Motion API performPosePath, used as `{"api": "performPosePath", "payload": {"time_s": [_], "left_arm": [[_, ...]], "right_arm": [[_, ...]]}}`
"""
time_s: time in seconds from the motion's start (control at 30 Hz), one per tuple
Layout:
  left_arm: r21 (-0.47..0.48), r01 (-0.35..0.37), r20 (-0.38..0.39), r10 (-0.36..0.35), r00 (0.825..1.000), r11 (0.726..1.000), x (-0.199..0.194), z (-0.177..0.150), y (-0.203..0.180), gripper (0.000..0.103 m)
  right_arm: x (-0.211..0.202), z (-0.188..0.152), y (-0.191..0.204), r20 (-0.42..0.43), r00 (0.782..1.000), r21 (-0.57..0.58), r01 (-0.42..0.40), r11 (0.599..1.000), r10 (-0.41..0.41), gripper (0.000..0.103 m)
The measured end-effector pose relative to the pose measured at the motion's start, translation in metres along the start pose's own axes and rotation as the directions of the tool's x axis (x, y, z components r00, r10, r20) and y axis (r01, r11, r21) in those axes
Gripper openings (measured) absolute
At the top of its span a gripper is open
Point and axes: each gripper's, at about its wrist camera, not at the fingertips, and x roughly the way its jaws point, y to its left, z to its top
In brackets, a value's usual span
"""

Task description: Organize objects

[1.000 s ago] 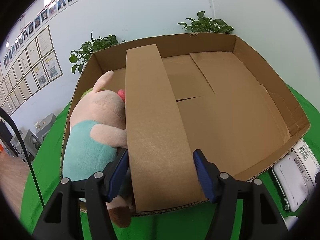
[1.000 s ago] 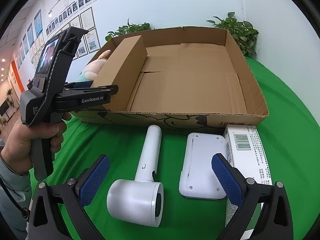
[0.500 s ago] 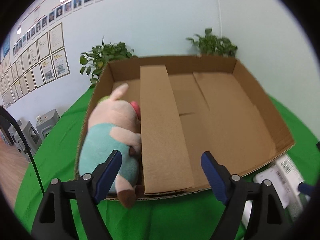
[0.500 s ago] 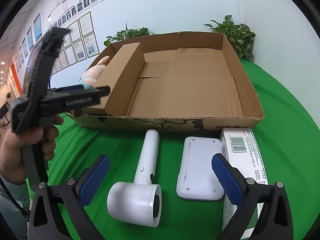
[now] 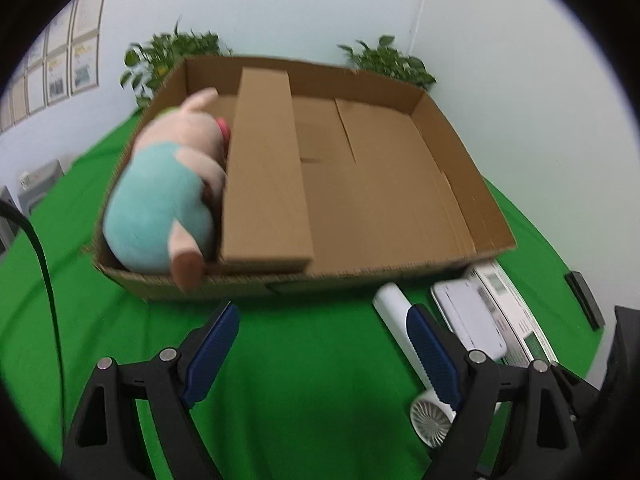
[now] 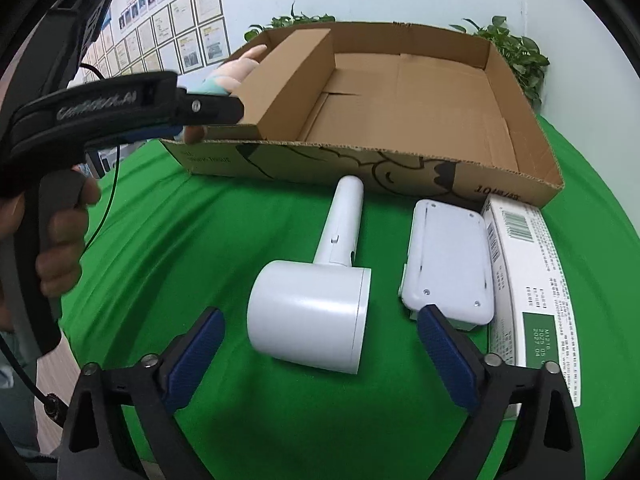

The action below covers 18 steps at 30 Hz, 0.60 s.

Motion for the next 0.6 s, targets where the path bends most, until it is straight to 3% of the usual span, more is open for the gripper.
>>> {"api": "performPosePath", "payload": {"time_s": [0.1,0.17,0.37,0.6], "left_arm": [[-0.021,0.030,-0.015,-0.030,0.999,0.999,-0.001,-0.010,-0.005,0.086],[-0.027,0.054,-0.024,-0.055,0.998,0.998,0.000,-0.014,-0.007,0.086],[-0.077,0.129,-0.100,-0.136,0.986,0.989,0.018,-0.022,-0.006,0.085],[-0.162,0.263,-0.195,-0.292,0.936,0.951,0.044,-0.038,-0.016,0.084]], "right_arm": [[0.012,-0.001,0.006,-0.033,0.999,-0.029,0.019,0.999,-0.020,0.065],[0.017,-0.002,0.006,-0.047,0.999,-0.027,0.011,1.000,-0.012,0.059],[0.011,-0.009,0.005,-0.040,0.999,-0.023,-0.025,0.999,0.024,0.059],[-0.006,-0.024,0.010,-0.069,0.989,0.015,-0.129,0.991,0.130,0.062]]}}
